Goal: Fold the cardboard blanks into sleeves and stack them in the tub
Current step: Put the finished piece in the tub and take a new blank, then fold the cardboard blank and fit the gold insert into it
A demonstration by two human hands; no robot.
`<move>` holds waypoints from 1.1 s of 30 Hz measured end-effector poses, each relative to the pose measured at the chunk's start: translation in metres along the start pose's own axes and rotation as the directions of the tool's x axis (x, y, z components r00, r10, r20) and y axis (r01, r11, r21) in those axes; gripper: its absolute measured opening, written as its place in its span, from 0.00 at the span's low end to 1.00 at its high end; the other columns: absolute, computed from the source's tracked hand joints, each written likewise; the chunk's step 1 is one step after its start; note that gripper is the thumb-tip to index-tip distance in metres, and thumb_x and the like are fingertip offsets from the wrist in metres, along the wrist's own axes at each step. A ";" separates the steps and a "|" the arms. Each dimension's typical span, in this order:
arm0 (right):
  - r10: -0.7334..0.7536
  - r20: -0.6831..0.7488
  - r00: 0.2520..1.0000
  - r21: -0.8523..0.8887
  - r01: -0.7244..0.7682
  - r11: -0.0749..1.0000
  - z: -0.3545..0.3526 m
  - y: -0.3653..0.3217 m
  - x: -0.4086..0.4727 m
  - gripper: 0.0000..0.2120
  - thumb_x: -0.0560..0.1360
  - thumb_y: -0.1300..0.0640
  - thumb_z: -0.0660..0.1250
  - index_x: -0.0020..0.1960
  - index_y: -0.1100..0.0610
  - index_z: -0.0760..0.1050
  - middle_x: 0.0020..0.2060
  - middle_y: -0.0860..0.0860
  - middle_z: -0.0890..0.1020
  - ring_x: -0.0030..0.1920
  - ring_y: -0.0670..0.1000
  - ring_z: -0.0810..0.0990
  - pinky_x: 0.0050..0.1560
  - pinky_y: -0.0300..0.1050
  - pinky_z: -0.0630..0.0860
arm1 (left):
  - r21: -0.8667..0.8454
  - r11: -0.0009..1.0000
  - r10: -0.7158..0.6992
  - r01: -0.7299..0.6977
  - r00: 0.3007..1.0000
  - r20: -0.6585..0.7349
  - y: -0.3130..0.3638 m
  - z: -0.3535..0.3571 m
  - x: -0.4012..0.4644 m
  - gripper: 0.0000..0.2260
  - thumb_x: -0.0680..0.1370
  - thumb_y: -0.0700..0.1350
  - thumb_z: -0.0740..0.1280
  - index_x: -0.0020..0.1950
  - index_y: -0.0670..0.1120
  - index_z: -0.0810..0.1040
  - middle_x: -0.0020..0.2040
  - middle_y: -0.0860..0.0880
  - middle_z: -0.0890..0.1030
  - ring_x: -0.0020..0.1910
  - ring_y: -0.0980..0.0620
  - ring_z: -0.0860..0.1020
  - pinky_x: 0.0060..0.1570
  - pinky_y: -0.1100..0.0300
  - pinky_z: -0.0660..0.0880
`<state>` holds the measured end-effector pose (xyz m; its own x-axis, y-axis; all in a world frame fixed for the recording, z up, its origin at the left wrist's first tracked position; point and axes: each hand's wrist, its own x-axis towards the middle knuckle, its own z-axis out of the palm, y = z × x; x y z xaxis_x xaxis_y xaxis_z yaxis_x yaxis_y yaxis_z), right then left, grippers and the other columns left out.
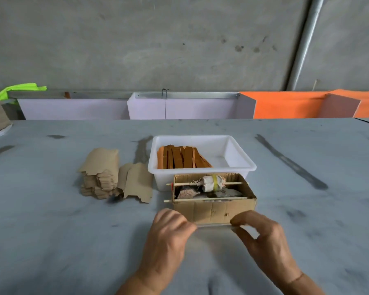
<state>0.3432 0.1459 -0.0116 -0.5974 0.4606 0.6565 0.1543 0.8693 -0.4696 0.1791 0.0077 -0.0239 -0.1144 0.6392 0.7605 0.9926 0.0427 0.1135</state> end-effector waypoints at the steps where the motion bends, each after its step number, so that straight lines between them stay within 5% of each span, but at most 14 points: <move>1: -0.066 0.053 0.996 -0.084 0.070 0.994 -0.001 0.005 -0.007 0.13 0.61 0.71 0.78 0.36 0.56 0.80 0.33 0.44 0.81 0.34 0.45 0.80 0.36 0.39 0.73 | 0.027 0.999 0.039 -0.040 0.999 0.022 0.003 0.003 -0.007 0.10 0.73 0.38 0.62 0.33 0.44 0.79 0.31 0.49 0.73 0.33 0.48 0.72 0.39 0.57 0.69; 5: -0.224 0.248 0.943 -0.248 0.286 0.926 -0.001 0.012 -0.033 0.04 0.68 0.62 0.71 0.38 0.54 0.80 0.30 0.46 0.79 0.29 0.49 0.78 0.31 0.41 0.72 | 0.081 0.985 0.147 -0.154 0.985 0.089 0.011 0.013 -0.029 0.12 0.72 0.37 0.64 0.28 0.45 0.74 0.29 0.48 0.70 0.31 0.49 0.71 0.39 0.59 0.69; 8: -0.258 0.335 0.906 -0.274 0.356 0.893 -0.001 0.009 -0.038 0.09 0.72 0.56 0.64 0.34 0.52 0.79 0.31 0.46 0.80 0.30 0.48 0.78 0.31 0.36 0.73 | 0.084 0.982 0.152 -0.167 0.976 0.158 0.010 0.015 -0.035 0.10 0.66 0.36 0.72 0.28 0.45 0.75 0.28 0.49 0.70 0.31 0.49 0.72 0.38 0.59 0.68; 10: -0.240 0.340 0.909 -0.262 0.337 0.905 -0.003 0.007 -0.037 0.06 0.67 0.55 0.69 0.32 0.52 0.79 0.33 0.46 0.81 0.31 0.48 0.80 0.32 0.36 0.74 | 0.051 0.991 0.114 -0.128 0.970 0.214 0.009 0.015 -0.036 0.10 0.62 0.38 0.78 0.28 0.46 0.77 0.29 0.50 0.72 0.32 0.49 0.74 0.38 0.58 0.69; 17: -0.010 0.278 0.961 -0.171 0.059 0.983 0.002 0.002 -0.055 0.02 0.63 0.55 0.73 0.33 0.51 0.81 0.33 0.47 0.79 0.33 0.52 0.78 0.30 0.46 0.77 | -0.158 0.972 -0.109 0.173 0.930 0.350 0.011 0.013 -0.039 0.04 0.65 0.46 0.75 0.33 0.48 0.82 0.35 0.54 0.78 0.40 0.59 0.71 0.43 0.63 0.67; 22: 0.231 0.277 0.933 -0.137 -0.200 0.970 0.006 0.001 -0.061 0.08 0.63 0.62 0.77 0.33 0.50 0.81 0.33 0.47 0.78 0.39 0.53 0.76 0.38 0.50 0.75 | -0.229 0.898 -0.242 0.377 0.855 0.458 0.009 0.012 -0.037 0.03 0.68 0.45 0.76 0.38 0.49 0.84 0.39 0.57 0.77 0.45 0.60 0.73 0.49 0.64 0.68; 30: 0.414 0.282 0.866 -0.310 -0.326 0.893 0.015 0.000 -0.054 0.06 0.73 0.50 0.65 0.44 0.49 0.80 0.37 0.43 0.71 0.49 0.48 0.72 0.45 0.38 0.66 | -0.078 0.852 -0.424 0.517 0.771 0.476 0.018 0.023 -0.029 0.06 0.72 0.52 0.71 0.39 0.50 0.82 0.45 0.64 0.71 0.51 0.62 0.67 0.59 0.62 0.63; 33: 0.520 0.278 0.807 -0.312 -0.437 0.844 0.016 0.001 -0.046 0.05 0.72 0.51 0.66 0.42 0.49 0.81 0.38 0.45 0.77 0.48 0.49 0.75 0.45 0.39 0.70 | -0.009 0.825 -0.494 0.565 0.730 0.472 0.022 0.024 -0.027 0.07 0.71 0.53 0.71 0.37 0.52 0.81 0.46 0.64 0.70 0.52 0.61 0.66 0.59 0.62 0.62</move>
<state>0.3582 0.1226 -0.0515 -0.6208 0.7745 0.1215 0.6364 0.5883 -0.4989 0.2047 0.0100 -0.0573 -0.5553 0.8080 0.1969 0.7542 0.3895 0.5287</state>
